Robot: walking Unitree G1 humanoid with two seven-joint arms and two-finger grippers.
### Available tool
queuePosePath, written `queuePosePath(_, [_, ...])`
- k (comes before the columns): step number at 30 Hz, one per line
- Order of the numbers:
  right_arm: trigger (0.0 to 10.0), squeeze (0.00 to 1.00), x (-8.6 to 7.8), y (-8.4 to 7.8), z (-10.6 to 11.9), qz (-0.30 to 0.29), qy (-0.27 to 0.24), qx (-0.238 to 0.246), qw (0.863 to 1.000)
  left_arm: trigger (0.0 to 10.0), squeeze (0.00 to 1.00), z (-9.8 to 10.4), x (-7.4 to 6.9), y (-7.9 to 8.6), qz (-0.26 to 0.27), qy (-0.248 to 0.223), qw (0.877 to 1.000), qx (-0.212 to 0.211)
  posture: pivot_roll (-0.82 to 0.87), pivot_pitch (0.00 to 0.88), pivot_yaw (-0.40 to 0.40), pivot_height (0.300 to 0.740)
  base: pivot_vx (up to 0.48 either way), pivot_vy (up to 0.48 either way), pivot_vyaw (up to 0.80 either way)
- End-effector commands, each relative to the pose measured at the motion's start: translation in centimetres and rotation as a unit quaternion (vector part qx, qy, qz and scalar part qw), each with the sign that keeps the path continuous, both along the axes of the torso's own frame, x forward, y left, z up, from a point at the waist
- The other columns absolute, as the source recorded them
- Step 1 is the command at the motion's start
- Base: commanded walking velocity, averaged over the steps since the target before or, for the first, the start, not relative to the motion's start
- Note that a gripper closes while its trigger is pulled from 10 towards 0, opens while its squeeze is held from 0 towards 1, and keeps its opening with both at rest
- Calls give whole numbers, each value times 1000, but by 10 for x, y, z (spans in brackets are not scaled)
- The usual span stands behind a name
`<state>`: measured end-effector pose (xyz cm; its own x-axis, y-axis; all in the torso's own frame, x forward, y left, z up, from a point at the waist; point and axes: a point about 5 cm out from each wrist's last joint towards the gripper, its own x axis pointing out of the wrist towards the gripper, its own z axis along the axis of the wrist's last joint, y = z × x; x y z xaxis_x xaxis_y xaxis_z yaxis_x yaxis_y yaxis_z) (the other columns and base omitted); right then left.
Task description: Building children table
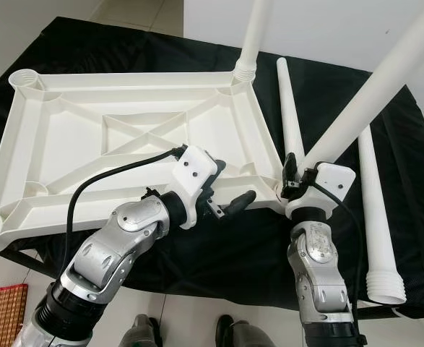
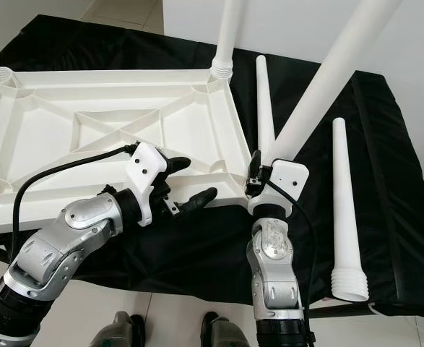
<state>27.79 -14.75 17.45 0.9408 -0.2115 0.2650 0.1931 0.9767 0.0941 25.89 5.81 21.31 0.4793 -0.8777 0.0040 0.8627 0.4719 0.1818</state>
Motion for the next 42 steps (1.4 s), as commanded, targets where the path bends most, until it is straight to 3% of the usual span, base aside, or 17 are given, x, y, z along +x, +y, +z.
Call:
queuePosePath(1, [10000, 0, -7, -17, -35, -59, 84, 1, 995, 10000, 0, 1, -5, -3, -28, 0, 1000, -1, 63, 218, -49, 740, 0, 0, 0])
queuePosePath(21, [10000, 0, -9, -23, -32, -99, 80, 25, 992, 10000, 0, 1, -6, -5, -30, -2, 1000, -3, 66, 206, -58, 740, 0, 0, 0])
queuePosePath(40, [10000, 0, -9, -23, -37, -92, 87, 32, 991, 10000, 0, 2, -8, -6, -36, -2, 999, -2, 65, 203, -56, 740, 0, 0, 0])
queuePosePath(41, [10000, 1000, -9, -23, -34, -78, 74, 36, 994, 10000, 0, 2, -8, -6, -37, -1, 999, -2, 65, 203, -56, 740, 0, 0, 0])
queuePosePath(42, [10000, 1000, -9, -23, -34, -78, 74, 36, 994, 10000, 0, 2, -8, -6, -37, -1, 999, -2, 65, 203, -56, 740, 0, 0, 0])
